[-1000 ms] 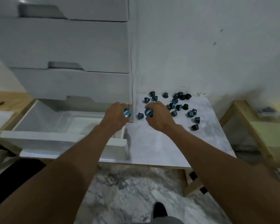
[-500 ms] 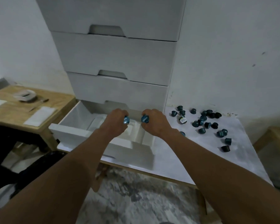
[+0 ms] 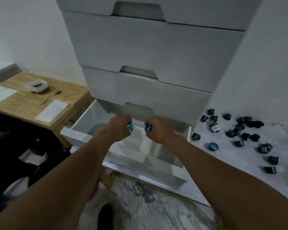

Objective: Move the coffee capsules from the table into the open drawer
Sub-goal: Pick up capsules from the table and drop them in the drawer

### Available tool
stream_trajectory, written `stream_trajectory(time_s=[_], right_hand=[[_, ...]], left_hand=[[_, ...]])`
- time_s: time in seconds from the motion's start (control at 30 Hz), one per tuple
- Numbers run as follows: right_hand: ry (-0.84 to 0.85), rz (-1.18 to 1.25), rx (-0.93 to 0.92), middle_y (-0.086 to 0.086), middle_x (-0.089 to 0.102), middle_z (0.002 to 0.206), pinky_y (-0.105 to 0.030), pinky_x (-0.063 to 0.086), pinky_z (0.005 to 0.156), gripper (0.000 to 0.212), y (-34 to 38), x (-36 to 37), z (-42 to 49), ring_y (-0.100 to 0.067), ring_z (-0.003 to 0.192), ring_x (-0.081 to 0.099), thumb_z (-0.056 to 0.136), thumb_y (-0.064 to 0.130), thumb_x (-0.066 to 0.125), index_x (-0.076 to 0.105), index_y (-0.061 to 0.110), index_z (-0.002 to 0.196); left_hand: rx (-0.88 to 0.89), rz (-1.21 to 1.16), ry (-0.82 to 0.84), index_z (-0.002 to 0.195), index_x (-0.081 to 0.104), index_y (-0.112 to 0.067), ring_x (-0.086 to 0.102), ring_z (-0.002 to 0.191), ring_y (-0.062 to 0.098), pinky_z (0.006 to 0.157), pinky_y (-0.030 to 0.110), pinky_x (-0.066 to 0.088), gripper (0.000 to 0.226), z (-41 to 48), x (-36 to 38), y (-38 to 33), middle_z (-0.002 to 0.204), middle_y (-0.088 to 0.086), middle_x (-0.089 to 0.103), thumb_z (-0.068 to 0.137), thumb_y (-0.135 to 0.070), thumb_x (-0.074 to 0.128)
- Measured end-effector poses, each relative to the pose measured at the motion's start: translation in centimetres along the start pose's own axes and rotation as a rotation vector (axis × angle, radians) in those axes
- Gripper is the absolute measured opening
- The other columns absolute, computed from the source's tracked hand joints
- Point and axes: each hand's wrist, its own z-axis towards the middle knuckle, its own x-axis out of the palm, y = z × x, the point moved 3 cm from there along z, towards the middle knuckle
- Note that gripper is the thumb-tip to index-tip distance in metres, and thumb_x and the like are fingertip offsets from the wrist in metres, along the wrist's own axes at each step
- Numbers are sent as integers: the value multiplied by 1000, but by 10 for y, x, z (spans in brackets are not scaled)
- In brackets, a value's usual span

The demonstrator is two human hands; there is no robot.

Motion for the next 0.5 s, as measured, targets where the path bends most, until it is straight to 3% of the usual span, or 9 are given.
stream_trajectory(time_s=[0.3,0.43,0.5], right_hand=[[115,16,275,-9,63,115,-30,49,84,40,23,74,55,-26,103,59,77,11,70,60,14,115],[193,9,381,-8,62,114,-30,49,83,44,32,95,55,-25,102,58,76,16,72,59,17,118],[225,6,414,-8,61,116,-29,48,82,44,34,101,54,-25,102,58,76,17,73,59,16,118]], left_hand=[[222,59,321,111,60,-17,57,89,19,75,27,46,36,67,15,81,107,6,63,79,-27,71],[347,92,430,127,52,-21,52,109,21,86,25,38,49,77,28,97,120,4,59,81,-29,68],[380,77,476,128,52,-20,51,110,20,80,22,35,49,78,34,100,123,4,57,83,-29,67]])
